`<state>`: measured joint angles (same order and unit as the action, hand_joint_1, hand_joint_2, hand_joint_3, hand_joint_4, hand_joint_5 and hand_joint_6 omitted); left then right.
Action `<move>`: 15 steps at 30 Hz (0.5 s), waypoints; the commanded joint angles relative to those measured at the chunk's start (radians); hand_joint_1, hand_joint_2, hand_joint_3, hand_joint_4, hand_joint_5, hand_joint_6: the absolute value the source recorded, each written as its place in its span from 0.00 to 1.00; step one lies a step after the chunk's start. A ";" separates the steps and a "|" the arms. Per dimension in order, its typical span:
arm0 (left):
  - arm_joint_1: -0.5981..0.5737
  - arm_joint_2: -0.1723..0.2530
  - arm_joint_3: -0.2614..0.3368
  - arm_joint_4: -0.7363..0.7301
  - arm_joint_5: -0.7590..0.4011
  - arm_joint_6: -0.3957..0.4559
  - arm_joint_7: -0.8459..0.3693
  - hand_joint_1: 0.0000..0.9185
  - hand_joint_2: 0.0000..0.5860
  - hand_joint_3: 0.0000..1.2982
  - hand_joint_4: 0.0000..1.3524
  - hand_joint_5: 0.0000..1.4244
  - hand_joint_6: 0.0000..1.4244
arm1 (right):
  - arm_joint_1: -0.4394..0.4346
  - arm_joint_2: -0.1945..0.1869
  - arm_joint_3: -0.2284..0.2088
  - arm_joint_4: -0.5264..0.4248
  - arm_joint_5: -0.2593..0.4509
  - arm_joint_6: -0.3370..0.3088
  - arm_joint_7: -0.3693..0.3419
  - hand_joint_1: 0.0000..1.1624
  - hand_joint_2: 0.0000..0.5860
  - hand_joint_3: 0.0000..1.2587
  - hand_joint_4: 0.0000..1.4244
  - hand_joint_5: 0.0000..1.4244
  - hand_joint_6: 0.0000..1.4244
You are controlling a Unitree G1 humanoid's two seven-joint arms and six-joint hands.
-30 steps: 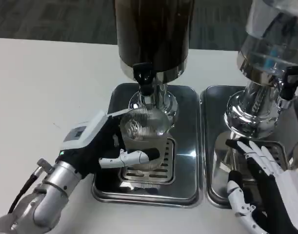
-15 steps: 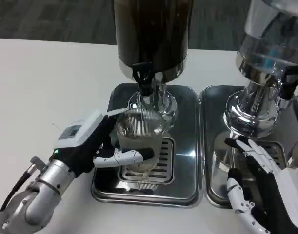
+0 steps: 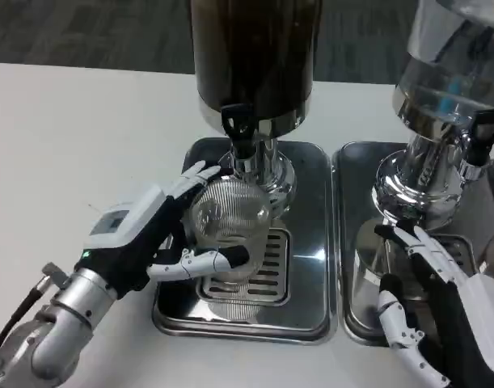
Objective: Grasp the cup under the faucet to collect the drink, then remove the cup.
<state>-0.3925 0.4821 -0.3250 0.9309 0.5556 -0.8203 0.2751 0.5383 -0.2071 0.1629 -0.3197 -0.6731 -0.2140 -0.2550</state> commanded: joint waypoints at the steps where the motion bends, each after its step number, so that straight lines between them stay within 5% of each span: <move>1: 0.023 0.011 -0.001 -0.016 -0.021 -0.027 -0.057 0.08 0.01 0.06 0.00 0.03 0.20 | -0.007 -0.007 -0.006 0.012 0.012 -0.017 -0.004 0.17 0.90 0.16 0.06 0.07 0.10; 5: 0.052 0.040 0.024 -0.048 -0.068 -0.058 -0.105 0.08 0.01 0.04 0.00 0.01 0.19 | -0.013 -0.006 -0.007 0.017 0.016 -0.024 -0.009 0.18 0.90 0.16 0.06 0.07 0.10; 15: 0.202 0.165 0.200 -0.174 -0.247 -0.138 -0.177 0.06 0.11 0.10 0.05 0.08 0.23 | -0.032 -0.006 0.000 0.038 0.022 -0.036 -0.006 0.18 0.90 0.16 0.07 0.07 0.10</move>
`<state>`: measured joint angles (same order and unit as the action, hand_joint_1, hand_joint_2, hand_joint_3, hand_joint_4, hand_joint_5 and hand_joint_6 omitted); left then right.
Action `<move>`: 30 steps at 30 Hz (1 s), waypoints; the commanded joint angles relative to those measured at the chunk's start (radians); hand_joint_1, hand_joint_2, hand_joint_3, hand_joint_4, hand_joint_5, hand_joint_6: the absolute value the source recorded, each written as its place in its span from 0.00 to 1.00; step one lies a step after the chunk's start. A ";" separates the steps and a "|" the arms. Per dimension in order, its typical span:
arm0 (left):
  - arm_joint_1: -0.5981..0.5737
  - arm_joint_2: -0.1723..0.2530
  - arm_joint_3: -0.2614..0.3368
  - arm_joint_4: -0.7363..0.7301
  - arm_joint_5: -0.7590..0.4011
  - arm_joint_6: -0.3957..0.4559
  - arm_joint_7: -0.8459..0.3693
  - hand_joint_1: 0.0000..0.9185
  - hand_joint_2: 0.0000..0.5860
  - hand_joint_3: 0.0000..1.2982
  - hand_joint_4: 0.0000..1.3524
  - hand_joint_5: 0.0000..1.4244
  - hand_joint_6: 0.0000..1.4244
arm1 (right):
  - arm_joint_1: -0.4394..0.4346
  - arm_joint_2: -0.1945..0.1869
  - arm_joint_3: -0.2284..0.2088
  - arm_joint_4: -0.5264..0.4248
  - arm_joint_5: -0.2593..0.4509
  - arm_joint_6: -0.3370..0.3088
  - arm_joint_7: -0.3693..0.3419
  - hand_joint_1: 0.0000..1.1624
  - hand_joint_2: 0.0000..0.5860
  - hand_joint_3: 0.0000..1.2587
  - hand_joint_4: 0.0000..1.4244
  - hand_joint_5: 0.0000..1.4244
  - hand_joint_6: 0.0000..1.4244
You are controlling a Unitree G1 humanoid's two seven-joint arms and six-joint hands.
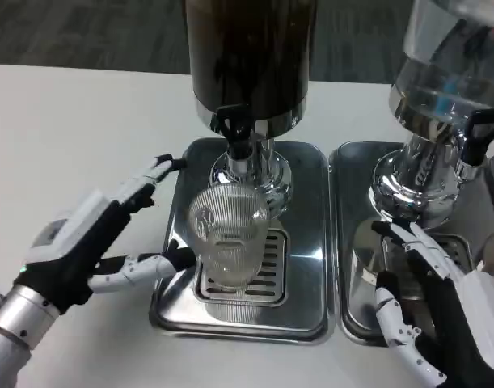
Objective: Grasp the cup under the faucet to collect the drink, then remove the cup.
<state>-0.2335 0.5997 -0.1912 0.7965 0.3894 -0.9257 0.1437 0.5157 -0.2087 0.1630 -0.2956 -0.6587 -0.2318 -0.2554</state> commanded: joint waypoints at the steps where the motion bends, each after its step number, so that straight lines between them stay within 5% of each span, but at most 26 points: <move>1: 0.050 0.053 0.081 -0.048 -0.099 -0.035 -0.056 0.06 0.11 0.10 0.05 0.08 0.23 | -0.012 -0.006 -0.001 0.018 0.010 -0.019 -0.004 0.18 0.90 0.16 0.07 0.07 0.10; 8: 0.063 0.056 0.150 -0.067 -0.197 -0.032 -0.141 0.05 0.11 0.10 0.05 0.10 0.24 | -0.011 -0.006 -0.005 0.013 0.012 -0.019 -0.003 0.19 0.90 0.16 0.07 0.07 0.10; 15: 0.050 0.044 0.214 -0.128 -0.530 -0.019 -0.415 0.00 0.16 0.28 0.20 0.21 0.32 | -0.014 0.008 0.012 -0.023 -0.008 0.007 0.017 0.19 0.90 0.16 0.07 0.07 0.10; 21: -0.028 0.018 0.286 -0.184 -0.867 0.214 -0.799 0.00 0.19 0.32 0.24 0.26 0.35 | 0.004 0.017 0.012 -0.024 -0.008 0.009 0.009 0.19 0.90 0.17 0.08 0.08 0.10; 30: -0.171 -0.006 0.376 -0.140 -0.956 0.492 -1.067 0.00 0.18 0.34 0.27 0.28 0.38 | 0.017 0.028 0.015 -0.020 -0.013 0.005 0.000 0.19 0.89 0.17 0.08 0.08 0.10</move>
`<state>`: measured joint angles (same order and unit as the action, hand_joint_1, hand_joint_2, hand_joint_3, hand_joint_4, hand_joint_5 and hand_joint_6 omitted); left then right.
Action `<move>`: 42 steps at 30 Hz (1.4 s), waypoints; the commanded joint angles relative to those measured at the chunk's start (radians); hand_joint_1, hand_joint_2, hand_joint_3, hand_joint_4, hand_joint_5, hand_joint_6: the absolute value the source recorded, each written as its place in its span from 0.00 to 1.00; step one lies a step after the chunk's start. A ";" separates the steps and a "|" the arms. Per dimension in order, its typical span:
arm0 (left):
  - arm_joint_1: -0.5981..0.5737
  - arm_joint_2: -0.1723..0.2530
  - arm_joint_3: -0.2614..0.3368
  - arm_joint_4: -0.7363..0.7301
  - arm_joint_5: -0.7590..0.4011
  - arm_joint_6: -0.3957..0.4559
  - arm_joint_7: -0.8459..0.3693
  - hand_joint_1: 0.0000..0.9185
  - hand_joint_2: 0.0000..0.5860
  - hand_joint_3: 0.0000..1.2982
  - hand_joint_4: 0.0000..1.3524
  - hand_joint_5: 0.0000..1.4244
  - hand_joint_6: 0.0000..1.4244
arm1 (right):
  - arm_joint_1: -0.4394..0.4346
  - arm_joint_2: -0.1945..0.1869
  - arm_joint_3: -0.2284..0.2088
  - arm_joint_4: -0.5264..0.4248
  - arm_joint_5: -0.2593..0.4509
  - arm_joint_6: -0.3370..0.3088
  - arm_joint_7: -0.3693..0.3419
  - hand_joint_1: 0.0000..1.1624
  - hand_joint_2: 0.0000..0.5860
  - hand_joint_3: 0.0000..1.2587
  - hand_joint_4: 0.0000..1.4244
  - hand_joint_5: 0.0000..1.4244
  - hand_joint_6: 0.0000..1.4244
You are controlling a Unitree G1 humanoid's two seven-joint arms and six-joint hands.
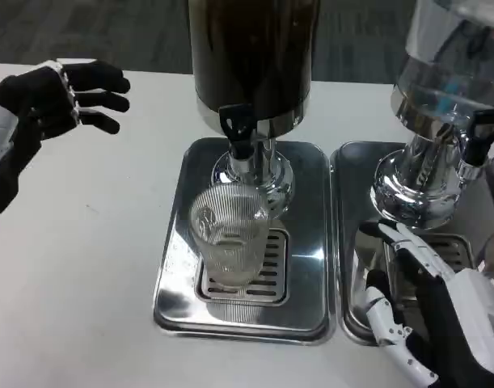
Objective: Grasp the cup under the faucet to collect the drink, then remove the cup.
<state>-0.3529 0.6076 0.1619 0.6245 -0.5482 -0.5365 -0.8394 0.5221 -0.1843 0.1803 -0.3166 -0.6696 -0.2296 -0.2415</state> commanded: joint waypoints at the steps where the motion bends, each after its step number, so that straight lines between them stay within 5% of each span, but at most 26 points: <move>1: -0.068 -0.015 0.022 0.038 -0.023 0.146 -0.115 0.00 0.17 0.34 0.27 0.28 0.38 | 0.012 0.004 -0.003 0.001 -0.004 0.002 -0.016 0.20 0.89 0.17 0.08 0.08 0.10; 7: -0.142 -0.024 0.018 0.050 -0.032 0.370 -0.261 0.00 0.12 0.28 0.20 0.21 0.31 | 0.012 0.011 -0.002 0.008 -0.001 0.004 -0.023 0.21 0.88 0.18 0.09 0.09 0.10; 14: -0.171 -0.045 0.027 0.026 -0.023 0.490 -0.333 0.00 0.11 0.20 0.11 0.13 0.23 | 0.016 0.022 0.001 0.014 -0.009 0.001 -0.033 0.21 0.88 0.18 0.09 0.09 0.10; 42: -0.253 -0.091 -0.003 -0.002 0.030 0.618 -0.384 0.00 0.12 0.19 0.11 0.13 0.22 | 0.029 0.053 0.032 0.054 -0.010 0.001 -0.090 0.22 0.88 0.18 0.09 0.09 0.08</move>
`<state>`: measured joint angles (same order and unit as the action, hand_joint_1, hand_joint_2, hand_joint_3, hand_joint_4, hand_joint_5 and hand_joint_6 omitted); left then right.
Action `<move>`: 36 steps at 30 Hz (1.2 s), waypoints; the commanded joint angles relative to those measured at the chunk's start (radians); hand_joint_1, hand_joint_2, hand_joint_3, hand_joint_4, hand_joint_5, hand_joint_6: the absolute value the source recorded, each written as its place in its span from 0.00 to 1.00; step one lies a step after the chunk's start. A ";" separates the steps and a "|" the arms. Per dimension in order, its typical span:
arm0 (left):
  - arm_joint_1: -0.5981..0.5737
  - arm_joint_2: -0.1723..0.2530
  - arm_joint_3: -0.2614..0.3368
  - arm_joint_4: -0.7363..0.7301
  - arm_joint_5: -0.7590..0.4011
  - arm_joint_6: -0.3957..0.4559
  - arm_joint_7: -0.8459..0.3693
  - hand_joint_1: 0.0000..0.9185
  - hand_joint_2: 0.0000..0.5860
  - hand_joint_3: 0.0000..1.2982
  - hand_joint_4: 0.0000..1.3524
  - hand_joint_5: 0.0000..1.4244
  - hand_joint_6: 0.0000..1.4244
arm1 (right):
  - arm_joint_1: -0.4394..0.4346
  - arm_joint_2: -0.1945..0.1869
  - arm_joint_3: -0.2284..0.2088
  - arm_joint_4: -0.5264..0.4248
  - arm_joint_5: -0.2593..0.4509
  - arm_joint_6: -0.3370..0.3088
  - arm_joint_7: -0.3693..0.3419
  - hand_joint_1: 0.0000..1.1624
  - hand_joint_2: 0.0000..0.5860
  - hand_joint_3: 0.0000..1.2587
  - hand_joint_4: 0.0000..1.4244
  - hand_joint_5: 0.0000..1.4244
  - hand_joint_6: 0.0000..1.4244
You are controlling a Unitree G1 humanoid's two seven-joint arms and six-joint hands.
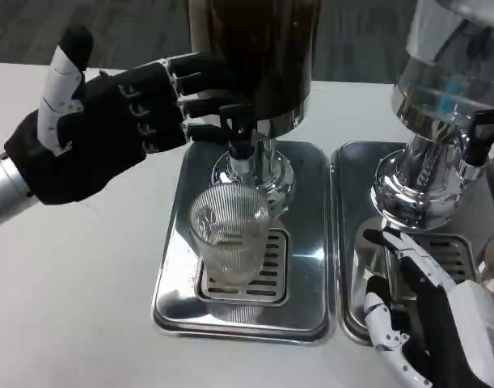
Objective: Grasp the cup under the faucet to collect the drink, then remove the cup.
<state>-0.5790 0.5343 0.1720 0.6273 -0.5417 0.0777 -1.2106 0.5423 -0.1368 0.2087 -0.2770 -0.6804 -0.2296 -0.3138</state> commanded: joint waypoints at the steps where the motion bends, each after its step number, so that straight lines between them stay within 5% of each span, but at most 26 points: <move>1: -0.032 -0.024 -0.018 -0.004 0.030 0.002 -0.013 0.00 0.11 0.19 0.11 0.13 0.22 | 0.009 0.007 0.003 0.016 0.001 0.002 -0.018 0.22 0.88 0.18 0.09 0.09 0.08; 26: -0.034 -0.073 -0.024 -0.035 0.141 -0.246 0.048 0.00 0.10 0.25 0.16 0.16 0.20 | 0.013 0.022 0.000 0.033 0.025 0.003 -0.024 0.22 0.88 0.19 0.09 0.09 0.08; 36: -0.024 -0.088 -0.065 0.011 0.219 -0.444 0.044 0.00 0.10 0.26 0.17 0.15 0.18 | 0.016 0.016 -0.010 0.031 0.027 -0.003 -0.029 0.22 0.88 0.19 0.11 0.09 0.08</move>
<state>-0.5985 0.4515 0.1192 0.6188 -0.3438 -0.3316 -1.1617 0.5538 -0.1209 0.2050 -0.2442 -0.6583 -0.2296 -0.3277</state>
